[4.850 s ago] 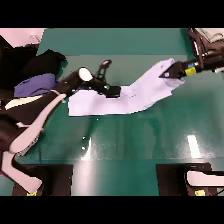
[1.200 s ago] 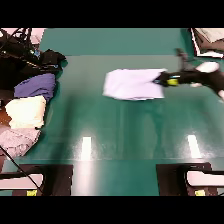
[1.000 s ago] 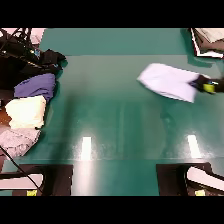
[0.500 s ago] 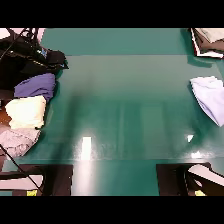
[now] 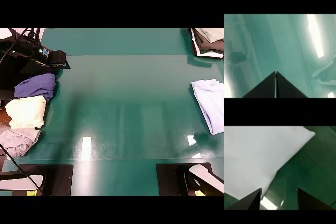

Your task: Fold the shirts.

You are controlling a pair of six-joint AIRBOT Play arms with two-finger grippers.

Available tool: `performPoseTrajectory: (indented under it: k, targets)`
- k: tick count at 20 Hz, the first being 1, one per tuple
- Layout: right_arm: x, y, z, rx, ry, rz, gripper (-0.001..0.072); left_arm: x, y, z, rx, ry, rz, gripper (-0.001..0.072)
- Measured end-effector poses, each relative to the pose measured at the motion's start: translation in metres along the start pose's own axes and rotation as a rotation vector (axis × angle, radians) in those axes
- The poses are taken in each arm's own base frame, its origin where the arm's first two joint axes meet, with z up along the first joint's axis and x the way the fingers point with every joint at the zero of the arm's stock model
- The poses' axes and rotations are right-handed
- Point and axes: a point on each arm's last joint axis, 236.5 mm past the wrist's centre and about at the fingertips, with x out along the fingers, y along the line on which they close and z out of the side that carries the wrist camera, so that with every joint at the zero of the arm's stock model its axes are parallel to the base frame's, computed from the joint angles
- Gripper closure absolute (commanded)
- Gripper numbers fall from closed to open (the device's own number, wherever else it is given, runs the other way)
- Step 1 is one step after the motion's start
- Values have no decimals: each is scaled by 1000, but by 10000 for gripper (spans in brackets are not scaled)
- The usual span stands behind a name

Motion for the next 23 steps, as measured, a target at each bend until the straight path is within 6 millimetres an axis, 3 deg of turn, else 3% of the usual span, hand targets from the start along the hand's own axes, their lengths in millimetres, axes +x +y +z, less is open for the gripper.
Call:
performPoseTrajectory:
  k: [1, 3, 7, 10, 13, 17, 23]
  targets:
    - [-6, 5, 3, 6, -21, 3, 216, 0, 0, 1, 1, -5, 1, 685]
    - [-18, 32, 7, 2, -59, 61, 340, 0, 1, 4, 2, -16, 2, 685]
    - [-38, 130, -8, -130, -60, 261, 351, 0, 1, 6, 32, -24, 3, 685]
    - [-50, 206, -49, -322, 1, 391, 381, 0, 0, 6, 43, -23, 2, 685]
    - [-64, 263, -94, -506, 42, 489, 693, 0, 0, 8, 48, -32, 2, 685]
    - [-79, 303, -139, -668, 76, 569, 690, 0, 1, 12, 49, -52, 4, 685]
    - [-87, 317, -166, -748, 107, 603, 690, 0, 1, 15, 51, -62, 6, 685]
